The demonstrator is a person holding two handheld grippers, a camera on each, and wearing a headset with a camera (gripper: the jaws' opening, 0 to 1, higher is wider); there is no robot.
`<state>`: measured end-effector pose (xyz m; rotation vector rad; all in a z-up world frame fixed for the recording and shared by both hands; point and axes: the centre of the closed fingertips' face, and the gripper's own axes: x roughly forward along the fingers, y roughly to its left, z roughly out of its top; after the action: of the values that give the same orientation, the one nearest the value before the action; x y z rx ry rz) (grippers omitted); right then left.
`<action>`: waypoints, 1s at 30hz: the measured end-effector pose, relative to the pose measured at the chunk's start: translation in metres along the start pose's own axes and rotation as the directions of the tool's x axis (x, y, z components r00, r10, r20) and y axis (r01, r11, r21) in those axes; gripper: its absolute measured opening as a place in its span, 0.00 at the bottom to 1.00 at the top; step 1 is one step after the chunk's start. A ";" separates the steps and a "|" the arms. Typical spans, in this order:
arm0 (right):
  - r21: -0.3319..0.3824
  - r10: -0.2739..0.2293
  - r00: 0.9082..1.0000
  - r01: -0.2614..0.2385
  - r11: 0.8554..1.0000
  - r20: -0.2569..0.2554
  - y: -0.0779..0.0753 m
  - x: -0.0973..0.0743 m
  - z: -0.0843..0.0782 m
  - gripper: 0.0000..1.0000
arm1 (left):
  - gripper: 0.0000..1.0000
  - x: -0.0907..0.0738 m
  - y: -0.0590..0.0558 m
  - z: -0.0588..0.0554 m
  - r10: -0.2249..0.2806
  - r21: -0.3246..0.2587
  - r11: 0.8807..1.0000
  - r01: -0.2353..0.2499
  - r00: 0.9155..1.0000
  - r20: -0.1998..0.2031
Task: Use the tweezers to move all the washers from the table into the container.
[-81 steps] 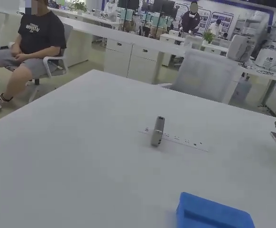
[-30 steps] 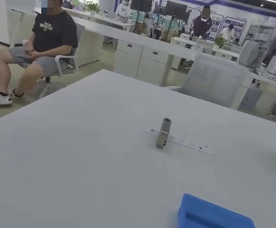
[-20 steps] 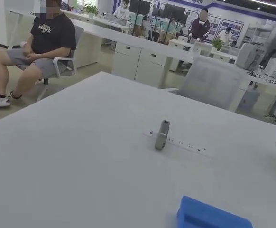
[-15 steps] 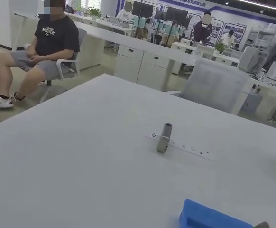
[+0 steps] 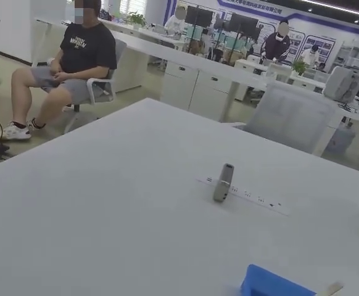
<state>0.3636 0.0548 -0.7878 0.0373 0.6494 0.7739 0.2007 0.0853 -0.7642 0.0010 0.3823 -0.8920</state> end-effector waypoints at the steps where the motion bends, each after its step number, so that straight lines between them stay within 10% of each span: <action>1: 0.001 0.001 1.000 -0.001 1.000 -0.003 -0.001 0.002 -0.001 0.03 | 0.94 0.000 0.000 0.000 -0.001 0.002 1.000 0.001 1.000 -0.001; 16: -0.029 -0.041 0.995 0.038 0.999 -0.093 -0.006 0.018 -0.021 0.04 | 0.92 0.001 -0.001 -0.002 -0.012 -0.001 1.000 0.011 1.000 -0.007; 30: -0.038 -0.010 1.000 0.009 0.999 -0.019 0.004 0.008 -0.011 0.04 | 0.91 0.002 -0.004 -0.004 -0.025 -0.005 1.000 0.025 1.000 -0.018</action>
<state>0.3590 0.0614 -0.8002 -0.0082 0.6524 0.7785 0.1977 0.0821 -0.7680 0.0000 0.4018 -0.9165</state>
